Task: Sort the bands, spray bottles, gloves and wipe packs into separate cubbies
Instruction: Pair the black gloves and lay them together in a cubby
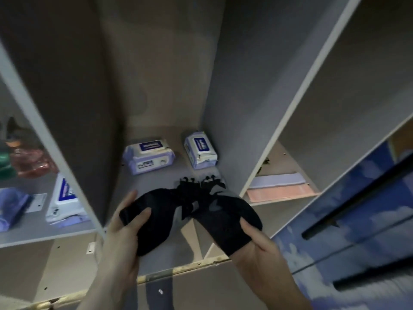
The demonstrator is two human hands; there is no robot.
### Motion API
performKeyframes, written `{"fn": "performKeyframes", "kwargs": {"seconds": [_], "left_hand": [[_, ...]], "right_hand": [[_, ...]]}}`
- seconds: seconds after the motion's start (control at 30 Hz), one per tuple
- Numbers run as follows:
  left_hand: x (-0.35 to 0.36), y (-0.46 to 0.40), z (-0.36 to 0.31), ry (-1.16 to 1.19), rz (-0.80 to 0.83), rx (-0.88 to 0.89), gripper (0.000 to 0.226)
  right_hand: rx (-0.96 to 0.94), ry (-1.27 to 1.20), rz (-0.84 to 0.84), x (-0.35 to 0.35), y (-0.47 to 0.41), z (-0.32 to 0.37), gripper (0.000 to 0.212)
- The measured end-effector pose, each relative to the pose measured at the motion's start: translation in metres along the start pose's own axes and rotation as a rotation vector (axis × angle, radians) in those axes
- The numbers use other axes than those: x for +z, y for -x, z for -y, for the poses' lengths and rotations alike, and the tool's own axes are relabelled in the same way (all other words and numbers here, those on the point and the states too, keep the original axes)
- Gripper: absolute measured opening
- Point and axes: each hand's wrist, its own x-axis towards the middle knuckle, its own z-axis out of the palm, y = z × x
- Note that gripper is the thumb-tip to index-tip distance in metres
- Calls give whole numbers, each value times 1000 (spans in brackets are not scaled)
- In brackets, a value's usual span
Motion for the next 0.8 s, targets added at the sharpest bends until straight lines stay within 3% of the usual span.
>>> {"fn": "performKeyframes", "kwargs": {"seconds": [0.1,0.27,0.37,0.47,0.57,0.73,0.8], "left_hand": [[24,7,4,-184,115,93,68],[57,10,5,-391,306,-6,50],[70,2,5,-291,285,-2,47],[74,-10,-6,-149,219,9,49],[68,-19,-22,-109,251,6,42],[66,-28,-35,-60,253,10,39],[66,-35,-36,-1,208,33,35]], "right_hand": [[-81,-31,-88,-12,-3,13,75],[-174,-93,-31,-8,-13,31,72],[-215,-40,24,-4,-16,39,62],[-246,-47,-79,-7,-31,37,52],[-177,-130,-167,-11,-50,34,50],[-43,-223,-73,0,-88,34,49],[-36,-209,37,1,-92,34,49]]}}
